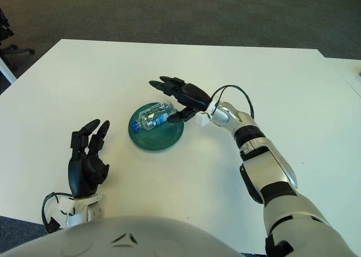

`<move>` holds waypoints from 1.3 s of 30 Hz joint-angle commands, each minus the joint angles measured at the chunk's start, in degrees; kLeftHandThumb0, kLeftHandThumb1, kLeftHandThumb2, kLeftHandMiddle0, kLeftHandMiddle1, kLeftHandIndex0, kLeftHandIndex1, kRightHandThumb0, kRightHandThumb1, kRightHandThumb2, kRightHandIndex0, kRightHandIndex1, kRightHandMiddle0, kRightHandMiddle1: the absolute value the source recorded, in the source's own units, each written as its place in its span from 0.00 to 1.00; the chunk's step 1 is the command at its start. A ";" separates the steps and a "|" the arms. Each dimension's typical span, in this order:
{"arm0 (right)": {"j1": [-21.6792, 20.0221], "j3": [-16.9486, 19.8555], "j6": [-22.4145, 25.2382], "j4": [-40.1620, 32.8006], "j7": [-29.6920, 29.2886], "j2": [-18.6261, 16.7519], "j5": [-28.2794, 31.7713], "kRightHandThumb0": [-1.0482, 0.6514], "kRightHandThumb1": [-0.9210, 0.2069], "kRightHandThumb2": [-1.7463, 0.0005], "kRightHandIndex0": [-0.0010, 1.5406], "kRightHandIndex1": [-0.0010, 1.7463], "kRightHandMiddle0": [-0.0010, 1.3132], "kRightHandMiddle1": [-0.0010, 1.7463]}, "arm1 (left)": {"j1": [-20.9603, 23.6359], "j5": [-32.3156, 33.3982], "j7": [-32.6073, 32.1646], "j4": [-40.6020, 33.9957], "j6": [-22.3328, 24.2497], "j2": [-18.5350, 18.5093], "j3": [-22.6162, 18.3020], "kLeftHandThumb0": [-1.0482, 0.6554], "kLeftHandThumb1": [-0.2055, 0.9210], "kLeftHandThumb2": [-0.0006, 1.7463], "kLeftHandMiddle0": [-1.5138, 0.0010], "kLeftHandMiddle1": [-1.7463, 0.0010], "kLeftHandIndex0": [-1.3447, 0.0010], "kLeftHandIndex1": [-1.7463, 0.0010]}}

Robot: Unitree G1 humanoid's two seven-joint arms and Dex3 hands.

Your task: Put the bottle into the plate.

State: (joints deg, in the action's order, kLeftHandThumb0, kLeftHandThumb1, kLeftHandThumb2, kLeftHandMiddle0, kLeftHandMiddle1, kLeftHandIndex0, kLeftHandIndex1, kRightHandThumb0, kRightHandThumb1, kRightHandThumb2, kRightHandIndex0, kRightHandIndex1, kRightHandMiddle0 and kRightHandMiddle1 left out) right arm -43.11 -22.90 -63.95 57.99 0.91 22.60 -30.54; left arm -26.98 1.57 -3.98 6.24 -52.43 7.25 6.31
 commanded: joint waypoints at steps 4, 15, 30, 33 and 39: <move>-7.11 8.39 2.10 3.78 19.10 0.32 21.40 0.00 0.00 0.50 0.00 0.00 0.00 0.00 | 11.56 -2.99 -0.34 17.60 3.33 -0.32 -1.71 0.05 1.00 0.49 0.76 0.79 0.94 0.37; -4.19 21.73 15.69 9.33 37.52 -6.50 39.69 0.00 0.00 0.49 0.00 0.00 0.00 0.00 | 12.07 -1.54 -2.16 14.99 8.84 0.34 -2.95 0.08 1.00 0.49 0.76 0.78 0.95 0.37; 8.61 32.55 29.29 -3.50 35.78 -11.84 52.17 0.06 0.00 0.72 0.21 0.05 0.00 0.52 | 13.66 -4.48 -7.28 14.05 11.43 -3.33 -4.94 0.17 1.00 0.49 0.77 0.77 0.97 0.38; 12.15 33.00 30.87 -7.81 31.73 -12.98 51.43 0.10 0.00 0.72 0.25 0.07 0.00 0.57 | 13.82 -4.46 -7.34 14.20 11.55 -4.17 -4.99 0.17 1.00 0.50 0.78 0.78 0.97 0.38; 19.56 32.46 30.87 -15.41 25.15 -16.26 48.24 0.15 0.00 0.68 0.30 0.10 0.02 0.60 | 14.05 -4.26 -7.01 13.75 12.50 -5.57 -5.07 0.17 1.00 0.51 0.79 0.78 0.99 0.38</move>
State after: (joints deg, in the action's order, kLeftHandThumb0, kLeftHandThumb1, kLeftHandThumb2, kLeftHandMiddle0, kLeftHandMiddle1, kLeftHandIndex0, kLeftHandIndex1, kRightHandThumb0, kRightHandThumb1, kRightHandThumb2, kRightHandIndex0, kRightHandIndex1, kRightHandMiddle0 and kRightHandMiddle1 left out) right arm -30.33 8.19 -34.75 50.76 32.16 9.76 17.55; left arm -26.16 1.75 -10.28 5.61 -42.69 6.29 5.94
